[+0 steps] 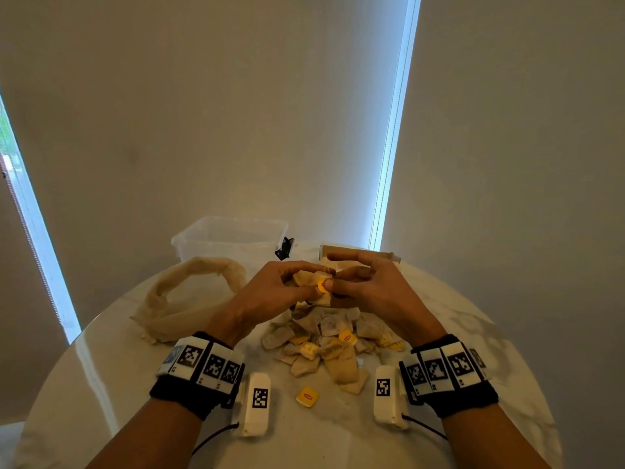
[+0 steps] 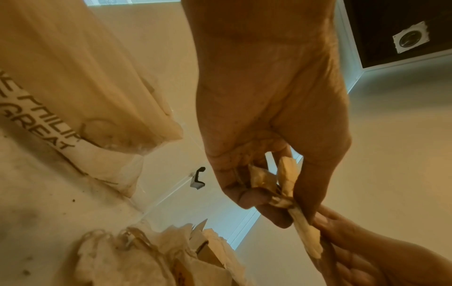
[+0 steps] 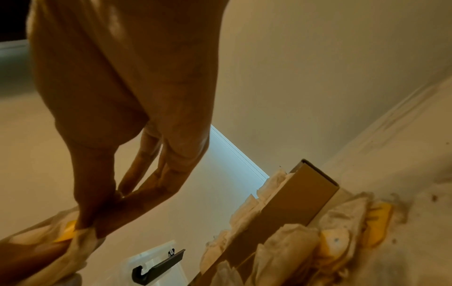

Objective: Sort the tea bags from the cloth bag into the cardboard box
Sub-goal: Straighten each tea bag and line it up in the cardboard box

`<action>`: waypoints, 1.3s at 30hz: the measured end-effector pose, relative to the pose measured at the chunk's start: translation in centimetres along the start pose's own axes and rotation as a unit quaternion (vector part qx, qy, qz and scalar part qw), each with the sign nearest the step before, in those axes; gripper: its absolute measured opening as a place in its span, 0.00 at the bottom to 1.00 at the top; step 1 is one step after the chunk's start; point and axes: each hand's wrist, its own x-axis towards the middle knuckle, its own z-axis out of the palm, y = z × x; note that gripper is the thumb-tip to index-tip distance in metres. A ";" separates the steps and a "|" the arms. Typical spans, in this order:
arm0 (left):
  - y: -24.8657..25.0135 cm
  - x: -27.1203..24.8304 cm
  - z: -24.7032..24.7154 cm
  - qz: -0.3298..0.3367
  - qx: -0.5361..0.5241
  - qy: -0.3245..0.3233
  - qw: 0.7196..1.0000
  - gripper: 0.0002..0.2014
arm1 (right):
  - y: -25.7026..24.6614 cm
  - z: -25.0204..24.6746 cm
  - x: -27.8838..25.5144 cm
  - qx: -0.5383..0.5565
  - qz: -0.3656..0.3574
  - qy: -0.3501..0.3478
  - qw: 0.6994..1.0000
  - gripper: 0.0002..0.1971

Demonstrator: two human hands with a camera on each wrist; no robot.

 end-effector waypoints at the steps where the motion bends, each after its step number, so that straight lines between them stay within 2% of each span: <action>1: 0.0 0.0 0.0 -0.006 0.000 -0.004 1.000 0.16 | 0.0 0.0 -0.1 -0.008 -0.006 -0.014 1.000 0.24; 4: -0.1 -0.1 -0.1 -0.025 -0.007 -0.010 1.000 0.15 | 0.0 0.0 -0.2 0.010 -0.004 -0.023 1.000 0.19; 7: 0.0 -0.1 -0.1 -0.049 -0.039 -0.006 0.998 0.15 | 0.3 -0.2 0.0 0.017 0.006 0.003 1.000 0.16; 12: 0.4 0.0 0.2 -0.087 -0.102 0.016 0.991 0.10 | 0.3 -0.1 -0.1 0.047 0.015 0.010 0.999 0.14; 18: -0.3 0.2 0.2 -0.105 -0.046 0.075 0.991 0.13 | 0.0 0.3 -0.3 0.030 -0.003 -0.022 0.999 0.18; 25: -1.0 0.1 -0.9 -0.169 -0.058 0.054 0.982 0.13 | 0.0 0.6 -0.3 -0.029 -0.033 -0.057 0.997 0.16; 33: -1.2 0.1 -0.9 -0.183 -0.058 0.027 0.981 0.20 | 0.2 0.5 -0.2 -0.011 -0.015 -0.056 0.998 0.15; 37: -1.1 0.2 -0.8 -0.169 -0.061 0.059 0.982 0.25 | 0.4 0.7 0.1 -0.023 -0.015 -0.052 0.998 0.16; 39: -0.9 0.3 -0.7 -0.168 -0.067 0.078 0.980 0.23 | 0.4 0.6 0.2 -0.013 -0.006 -0.039 0.999 0.14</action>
